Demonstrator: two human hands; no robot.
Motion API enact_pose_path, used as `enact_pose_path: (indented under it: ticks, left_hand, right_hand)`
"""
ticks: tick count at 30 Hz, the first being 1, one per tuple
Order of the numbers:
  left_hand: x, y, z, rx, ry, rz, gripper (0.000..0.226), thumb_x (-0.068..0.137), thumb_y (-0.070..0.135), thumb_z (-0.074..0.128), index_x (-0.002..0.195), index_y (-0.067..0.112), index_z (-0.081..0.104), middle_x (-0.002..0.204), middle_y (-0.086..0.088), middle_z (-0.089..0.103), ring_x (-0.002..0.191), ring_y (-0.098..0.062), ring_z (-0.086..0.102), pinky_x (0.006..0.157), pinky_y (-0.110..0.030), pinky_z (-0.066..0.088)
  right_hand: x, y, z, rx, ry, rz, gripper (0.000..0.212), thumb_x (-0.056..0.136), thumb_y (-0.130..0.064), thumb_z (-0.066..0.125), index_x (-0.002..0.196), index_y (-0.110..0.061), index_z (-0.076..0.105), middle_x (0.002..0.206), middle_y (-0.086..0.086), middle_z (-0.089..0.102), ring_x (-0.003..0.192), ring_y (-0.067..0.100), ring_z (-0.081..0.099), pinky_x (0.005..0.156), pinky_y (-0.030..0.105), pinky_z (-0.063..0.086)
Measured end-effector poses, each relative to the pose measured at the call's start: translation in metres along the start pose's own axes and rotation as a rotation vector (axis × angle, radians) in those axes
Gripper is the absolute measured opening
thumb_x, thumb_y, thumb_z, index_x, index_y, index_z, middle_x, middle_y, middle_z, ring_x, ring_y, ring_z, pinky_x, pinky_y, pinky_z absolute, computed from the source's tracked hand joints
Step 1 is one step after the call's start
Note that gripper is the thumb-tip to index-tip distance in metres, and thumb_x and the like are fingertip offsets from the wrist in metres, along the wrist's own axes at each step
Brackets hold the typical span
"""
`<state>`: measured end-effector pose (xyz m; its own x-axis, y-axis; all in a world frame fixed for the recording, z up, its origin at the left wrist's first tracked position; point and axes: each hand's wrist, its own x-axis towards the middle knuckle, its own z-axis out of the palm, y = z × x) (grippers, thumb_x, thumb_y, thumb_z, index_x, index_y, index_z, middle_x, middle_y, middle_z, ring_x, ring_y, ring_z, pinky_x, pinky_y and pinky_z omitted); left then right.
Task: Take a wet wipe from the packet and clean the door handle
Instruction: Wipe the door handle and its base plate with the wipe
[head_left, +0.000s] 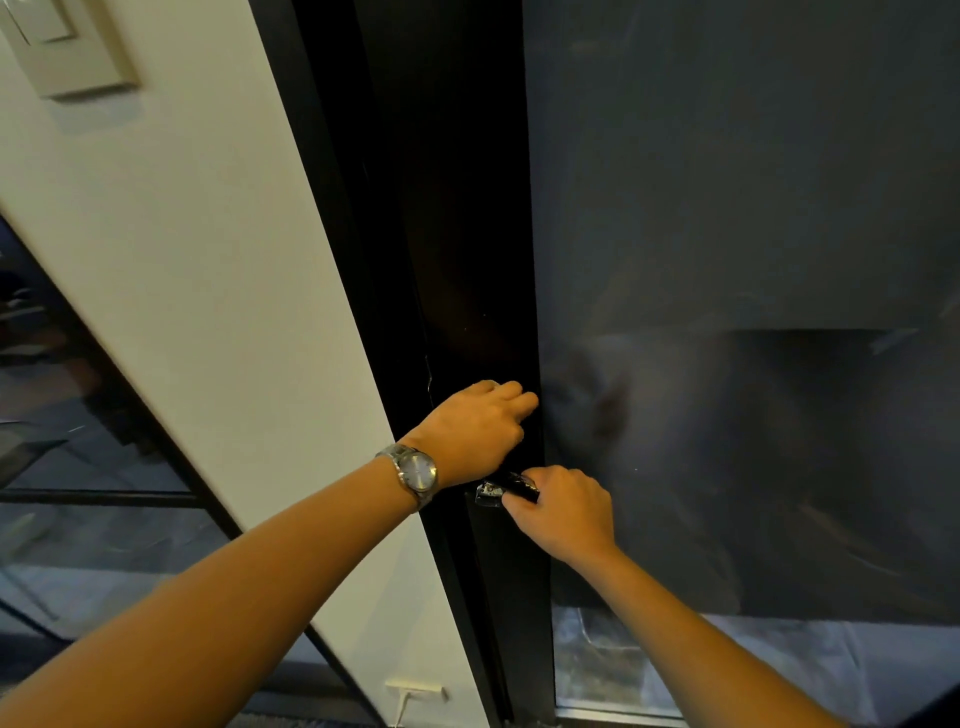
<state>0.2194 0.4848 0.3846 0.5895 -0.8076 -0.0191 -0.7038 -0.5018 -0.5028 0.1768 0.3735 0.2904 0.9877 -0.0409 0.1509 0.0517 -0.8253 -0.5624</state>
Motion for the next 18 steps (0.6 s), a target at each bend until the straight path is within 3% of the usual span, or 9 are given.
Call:
enact_pose_path:
  ticks: [3,9,15,18]
  left_hand:
    - [0.009,0.011,-0.005,0.108,-0.092,0.033,0.029,0.093,0.018,0.042,0.111,0.009,0.063,0.138,-0.006,0.037,0.120,-0.024,0.037,0.102,-0.035,0.034]
    - [-0.003,-0.014,-0.014,0.085,-0.025,0.011,0.040,0.093,0.019,0.040,0.132,0.020,0.043,0.138,-0.003,0.034,0.122,-0.023,0.035,0.099,-0.034,0.033]
    - [0.007,0.005,-0.009,0.207,-0.115,0.060,0.033,0.093,0.020,0.044,0.124,0.015,0.055,0.144,-0.005,0.030,0.127,-0.025,0.032,0.102,-0.037,0.033]
    - [0.005,-0.005,-0.011,0.205,-0.081,0.071,0.037,0.093,0.021,0.043,0.130,0.019,0.048,0.144,-0.004,0.029,0.126,-0.025,0.031,0.098,-0.035,0.034]
  right_hand:
    - [-0.001,0.001,0.001,0.015,0.001,-0.008,0.038,0.083,-0.043,0.053,0.053,-0.025,0.039,0.054,-0.008,0.045,0.060,0.016,0.051,0.049,0.025,0.034]
    - [-0.001,0.002,0.000,-0.011,0.026,-0.015,0.039,0.084,-0.043,0.052,0.052,-0.024,0.037,0.055,-0.008,0.044,0.060,0.017,0.049,0.049,0.025,0.033]
    - [-0.001,0.001,0.000,0.002,0.015,-0.015,0.039,0.084,-0.041,0.053,0.052,-0.024,0.036,0.053,-0.007,0.043,0.059,0.018,0.049,0.046,0.024,0.029]
    - [-0.002,0.001,0.000,0.002,0.021,-0.014,0.041,0.084,-0.042,0.053,0.052,-0.023,0.036,0.052,-0.007,0.042,0.058,0.017,0.048,0.045,0.024,0.029]
